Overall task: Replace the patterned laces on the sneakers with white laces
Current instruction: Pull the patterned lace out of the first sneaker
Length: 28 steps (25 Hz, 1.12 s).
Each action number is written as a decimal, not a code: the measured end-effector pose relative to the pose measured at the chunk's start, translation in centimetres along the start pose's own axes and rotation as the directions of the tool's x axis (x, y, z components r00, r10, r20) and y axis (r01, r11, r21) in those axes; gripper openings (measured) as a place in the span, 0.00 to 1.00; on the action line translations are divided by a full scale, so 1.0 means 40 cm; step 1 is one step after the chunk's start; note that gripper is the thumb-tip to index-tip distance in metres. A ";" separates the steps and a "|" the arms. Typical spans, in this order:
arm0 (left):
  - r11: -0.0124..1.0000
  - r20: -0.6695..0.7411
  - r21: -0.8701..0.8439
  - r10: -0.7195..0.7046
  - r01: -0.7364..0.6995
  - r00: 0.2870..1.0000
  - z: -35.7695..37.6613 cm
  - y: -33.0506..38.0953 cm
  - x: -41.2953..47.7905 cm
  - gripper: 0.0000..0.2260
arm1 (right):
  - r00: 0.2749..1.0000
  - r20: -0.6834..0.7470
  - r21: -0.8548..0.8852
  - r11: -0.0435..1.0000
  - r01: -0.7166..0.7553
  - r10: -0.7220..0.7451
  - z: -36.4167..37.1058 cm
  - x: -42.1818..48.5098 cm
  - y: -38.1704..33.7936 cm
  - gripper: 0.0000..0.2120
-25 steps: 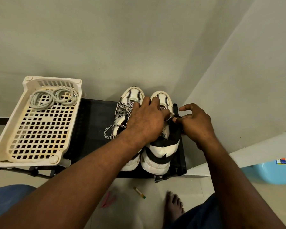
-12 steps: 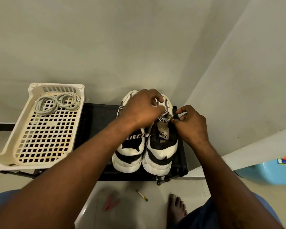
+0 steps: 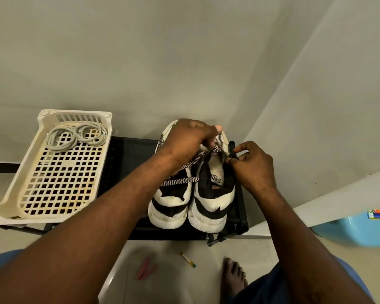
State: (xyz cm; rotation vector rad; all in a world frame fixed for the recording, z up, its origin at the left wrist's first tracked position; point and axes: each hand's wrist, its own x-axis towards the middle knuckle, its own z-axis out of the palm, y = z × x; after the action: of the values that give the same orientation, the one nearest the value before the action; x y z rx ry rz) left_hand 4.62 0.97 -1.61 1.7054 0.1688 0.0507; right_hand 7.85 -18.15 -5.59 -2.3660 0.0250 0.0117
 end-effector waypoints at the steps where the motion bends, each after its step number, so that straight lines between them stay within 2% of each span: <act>1: 0.995 0.046 0.103 0.002 -0.007 0.999 -0.012 0.001 -0.001 0.20 | 1.000 -0.002 -0.007 1.000 0.001 -0.001 0.003 0.000 0.000 0.13; 3: 0.883 0.136 0.463 0.006 -0.069 0.991 -0.009 -0.001 -0.013 0.17 | 1.000 -0.010 -0.018 1.000 0.001 -0.001 0.005 0.000 0.001 0.12; 4: 0.830 0.173 0.546 0.018 -0.111 0.985 0.000 0.004 -0.020 0.15 | 1.000 -0.015 -0.016 1.000 0.000 0.000 0.004 0.000 0.000 0.11; 5: 0.844 0.213 0.515 0.040 -0.147 0.976 0.008 0.010 -0.024 0.13 | 1.000 -0.015 -0.015 1.000 0.000 0.000 0.004 0.000 0.001 0.11; 7: 0.956 0.226 0.282 0.017 -0.082 0.974 0.009 0.039 -0.033 0.13 | 1.000 -0.007 -0.018 1.000 0.001 -0.001 0.002 -0.002 0.001 0.10; 8: 0.975 0.225 0.217 -0.012 -0.038 0.974 0.000 0.049 -0.034 0.15 | 1.000 -0.005 -0.018 1.000 0.001 -0.001 0.002 -0.004 0.001 0.10; 9: 0.963 0.241 0.268 -0.048 -0.019 0.969 -0.010 0.049 -0.028 0.17 | 1.000 -0.007 -0.017 1.000 0.003 -0.003 0.002 -0.004 0.002 0.10; 11: 0.839 0.259 0.541 -0.103 -0.055 0.960 -0.020 0.045 -0.030 0.17 | 1.000 -0.013 -0.015 1.000 0.011 -0.011 0.004 -0.005 0.004 0.10; 12: 0.822 0.262 0.566 -0.106 -0.064 0.959 -0.020 0.044 -0.037 0.15 | 1.000 -0.014 -0.016 1.000 0.014 -0.014 0.004 -0.005 0.004 0.10; 13: 0.877 0.292 0.476 -0.089 -0.064 0.952 -0.022 0.043 -0.042 0.14 | 1.000 -0.011 -0.015 1.000 0.017 -0.017 0.005 -0.004 0.004 0.10; 14: 0.951 0.303 0.307 -0.080 -0.018 0.950 -0.028 0.051 -0.047 0.12 | 1.000 -0.009 -0.013 1.000 0.019 -0.019 0.005 -0.004 0.003 0.10; 15: 0.983 0.317 0.183 -0.085 0.027 0.945 -0.036 0.066 -0.054 0.12 | 1.000 -0.008 -0.010 1.000 0.017 -0.017 0.005 -0.004 0.004 0.10; 16: 0.986 0.311 0.158 -0.100 0.052 0.945 -0.046 0.079 -0.058 0.12 | 1.000 -0.006 -0.009 1.000 0.016 -0.016 0.006 -0.005 0.003 0.10; 17: 0.965 0.281 0.257 -0.119 0.045 0.952 -0.057 0.078 -0.050 0.12 | 1.000 -0.001 -0.014 1.000 0.019 -0.019 0.009 -0.005 0.004 0.10; 19: 0.809 0.223 0.587 -0.132 -0.025 0.966 -0.063 0.069 -0.043 0.11 | 1.000 -0.001 -0.017 1.000 0.019 -0.019 0.010 -0.005 0.006 0.10; 20: 0.797 0.194 0.603 -0.105 -0.034 0.975 -0.059 0.065 -0.050 0.10 | 1.000 -0.002 -0.017 1.000 0.017 -0.017 0.009 -0.005 0.006 0.10; 21: 0.863 0.190 0.502 -0.049 -0.054 0.980 -0.057 0.059 -0.058 0.11 | 1.000 -0.001 -0.019 1.000 0.017 -0.017 0.009 -0.005 0.006 0.10; 23: 0.993 0.205 0.113 -0.006 -0.018 0.979 -0.060 0.056 -0.068 0.12 | 1.000 0.000 -0.022 1.000 0.019 -0.019 0.010 -0.005 0.002 0.09; 24: 0.997 0.203 -0.075 -0.013 0.029 0.979 -0.064 0.058 -0.072 0.13 | 1.000 0.001 -0.021 1.000 0.021 -0.021 0.010 -0.006 0.001 0.09; 25: 0.981 0.159 -0.186 -0.028 0.058 0.987 -0.068 0.060 -0.070 0.12 | 1.000 0.001 -0.021 0.999 0.025 -0.025 0.011 -0.007 0.001 0.09; 26: 0.971 0.067 -0.229 -0.048 0.062 0.997 -0.070 0.058 -0.067 0.11 | 1.000 -0.001 -0.020 0.999 0.029 -0.029 0.012 -0.008 0.002 0.09; 27: 0.980 -0.045 -0.192 -0.065 0.055 0.997 -0.074 0.055 -0.062 0.09 | 0.999 -0.003 -0.017 0.999 0.032 -0.032 0.013 -0.009 0.003 0.09; 28: 0.996 -0.142 -0.079 -0.055 0.044 0.988 -0.079 0.049 -0.057 0.09 | 0.999 -0.004 -0.016 0.999 0.035 -0.035 0.013 -0.009 0.003 0.09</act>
State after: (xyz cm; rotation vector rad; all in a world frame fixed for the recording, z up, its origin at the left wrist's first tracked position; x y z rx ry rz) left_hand 2.11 3.47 0.92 1.6212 0.3128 0.1418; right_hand 7.49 -17.85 -6.04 -2.3825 -0.0143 -0.0098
